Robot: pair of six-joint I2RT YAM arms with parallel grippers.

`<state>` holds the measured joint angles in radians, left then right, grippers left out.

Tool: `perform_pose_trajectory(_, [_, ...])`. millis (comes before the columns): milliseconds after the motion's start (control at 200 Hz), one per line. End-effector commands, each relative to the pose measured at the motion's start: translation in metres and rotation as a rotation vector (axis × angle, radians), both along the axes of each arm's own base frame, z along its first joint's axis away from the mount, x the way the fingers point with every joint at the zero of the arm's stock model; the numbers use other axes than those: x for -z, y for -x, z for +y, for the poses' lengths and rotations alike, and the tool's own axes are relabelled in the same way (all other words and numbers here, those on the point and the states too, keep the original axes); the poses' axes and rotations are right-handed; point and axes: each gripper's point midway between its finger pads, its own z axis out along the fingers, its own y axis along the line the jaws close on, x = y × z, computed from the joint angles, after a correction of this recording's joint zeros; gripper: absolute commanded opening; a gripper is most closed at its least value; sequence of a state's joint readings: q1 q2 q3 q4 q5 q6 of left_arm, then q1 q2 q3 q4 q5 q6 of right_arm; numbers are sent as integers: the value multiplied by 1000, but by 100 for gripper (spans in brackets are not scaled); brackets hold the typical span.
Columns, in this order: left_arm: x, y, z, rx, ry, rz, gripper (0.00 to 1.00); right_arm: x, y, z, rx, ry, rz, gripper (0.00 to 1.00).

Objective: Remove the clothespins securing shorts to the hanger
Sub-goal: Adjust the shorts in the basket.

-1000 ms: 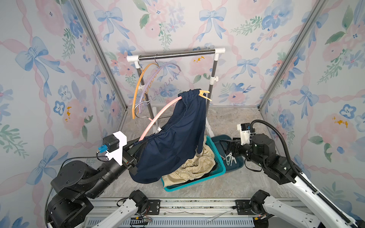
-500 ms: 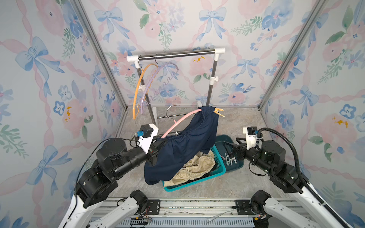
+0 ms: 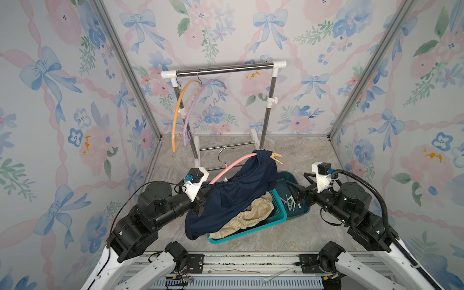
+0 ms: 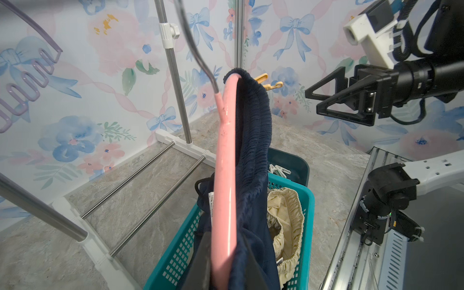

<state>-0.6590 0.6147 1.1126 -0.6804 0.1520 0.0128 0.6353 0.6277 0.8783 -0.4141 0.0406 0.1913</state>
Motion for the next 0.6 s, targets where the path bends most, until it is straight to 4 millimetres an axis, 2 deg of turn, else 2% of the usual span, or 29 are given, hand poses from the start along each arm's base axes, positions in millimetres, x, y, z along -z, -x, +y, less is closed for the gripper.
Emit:
perform_pose_trajectory(0, [-27,10,1,41,53,-146,0,-6,-4,-1,7,19,-48,97])
perform_pose_trajectory(280, [-25,26,4,97,48,-243,0,-3,-8,0,6,26,-73,97])
perform_pose_trajectory(595, [-13,33,4,128,12,-285,0,7,-5,22,-93,-42,-47,97])
